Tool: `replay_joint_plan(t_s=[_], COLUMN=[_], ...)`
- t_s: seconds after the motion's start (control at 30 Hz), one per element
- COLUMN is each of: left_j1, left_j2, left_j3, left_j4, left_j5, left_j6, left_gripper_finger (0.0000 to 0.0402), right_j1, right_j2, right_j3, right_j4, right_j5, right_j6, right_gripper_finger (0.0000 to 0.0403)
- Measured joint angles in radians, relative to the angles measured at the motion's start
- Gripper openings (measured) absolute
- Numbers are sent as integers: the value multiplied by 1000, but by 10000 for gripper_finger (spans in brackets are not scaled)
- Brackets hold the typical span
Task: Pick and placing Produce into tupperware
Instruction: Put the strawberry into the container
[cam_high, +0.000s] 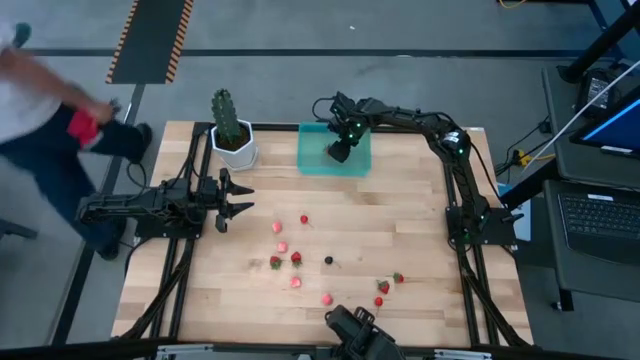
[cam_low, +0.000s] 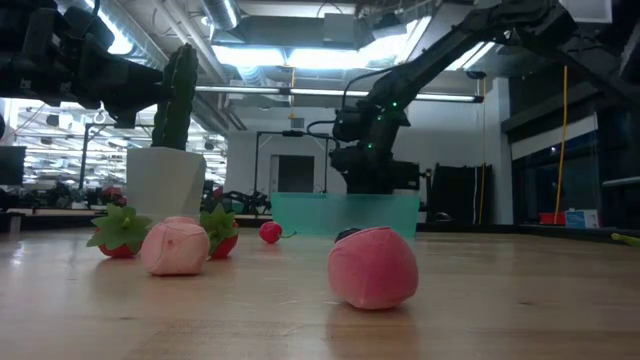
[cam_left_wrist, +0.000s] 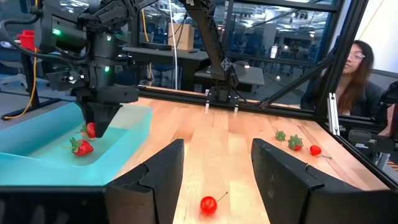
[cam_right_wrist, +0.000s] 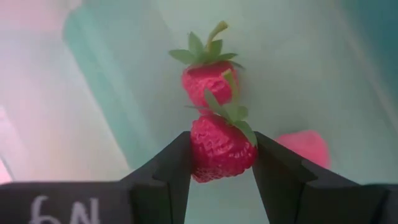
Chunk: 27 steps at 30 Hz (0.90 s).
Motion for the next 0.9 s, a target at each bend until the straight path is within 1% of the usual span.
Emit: replay_joint_plan(t_s=[0.2, 0.53, 0.77, 0.9], left_j1=[0, 0, 0, 0], left_j2=[0, 0, 0, 0], left_j3=[0, 0, 0, 0], left_j4=[0, 0, 0, 0], left_j5=[0, 0, 0, 0], left_j6=[0, -1, -1, -2], left_gripper_finger=[181, 181, 181, 181], right_j1=[0, 1, 0, 0], right_j2=[0, 0, 0, -9], right_j3=[0, 0, 0, 0], right_j4=[36, 82, 82, 73], right_j5=[0, 1, 1, 2], right_j6=[4, 7, 10, 35], right_gripper_finger=[154, 197, 216, 216])
